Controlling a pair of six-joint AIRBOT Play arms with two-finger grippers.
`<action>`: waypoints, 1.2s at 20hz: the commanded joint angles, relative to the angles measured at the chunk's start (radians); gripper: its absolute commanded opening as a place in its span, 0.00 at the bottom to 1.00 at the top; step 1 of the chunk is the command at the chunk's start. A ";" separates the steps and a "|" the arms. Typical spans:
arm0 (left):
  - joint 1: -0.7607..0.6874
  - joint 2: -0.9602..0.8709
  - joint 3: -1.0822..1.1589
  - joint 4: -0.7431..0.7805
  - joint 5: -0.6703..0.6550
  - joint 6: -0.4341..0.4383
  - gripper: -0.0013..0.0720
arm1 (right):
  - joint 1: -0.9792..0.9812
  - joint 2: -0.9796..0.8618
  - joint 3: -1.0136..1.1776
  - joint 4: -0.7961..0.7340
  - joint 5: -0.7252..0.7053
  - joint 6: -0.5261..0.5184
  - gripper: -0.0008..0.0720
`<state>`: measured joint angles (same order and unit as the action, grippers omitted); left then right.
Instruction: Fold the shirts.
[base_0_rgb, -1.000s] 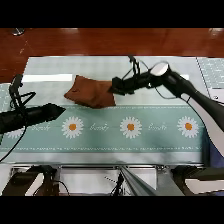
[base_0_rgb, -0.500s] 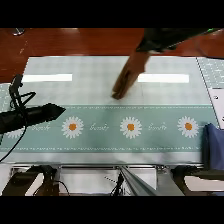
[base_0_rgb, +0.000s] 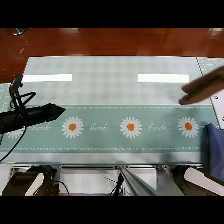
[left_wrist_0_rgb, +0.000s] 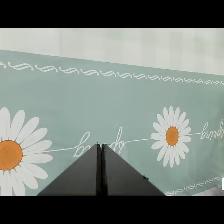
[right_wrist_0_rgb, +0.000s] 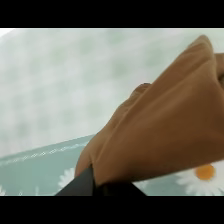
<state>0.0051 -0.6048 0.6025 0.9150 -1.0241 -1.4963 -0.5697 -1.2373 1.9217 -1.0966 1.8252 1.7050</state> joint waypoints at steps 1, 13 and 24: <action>0.001 0.000 -0.001 0.000 0.000 0.000 0.05 | -0.240 0.127 -0.159 -0.124 0.033 -0.005 0.05; 0.001 -0.001 -0.001 0.000 0.013 0.001 0.05 | -0.594 0.491 -0.649 -0.724 0.027 -0.008 0.23; 0.005 -0.270 0.439 0.000 0.192 0.129 0.05 | -0.455 0.237 -0.589 0.178 -0.293 -0.040 0.05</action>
<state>0.0135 -0.7464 0.8360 0.9134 -0.8310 -1.3945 -1.1137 -0.9371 1.3064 -1.3190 1.7168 1.6890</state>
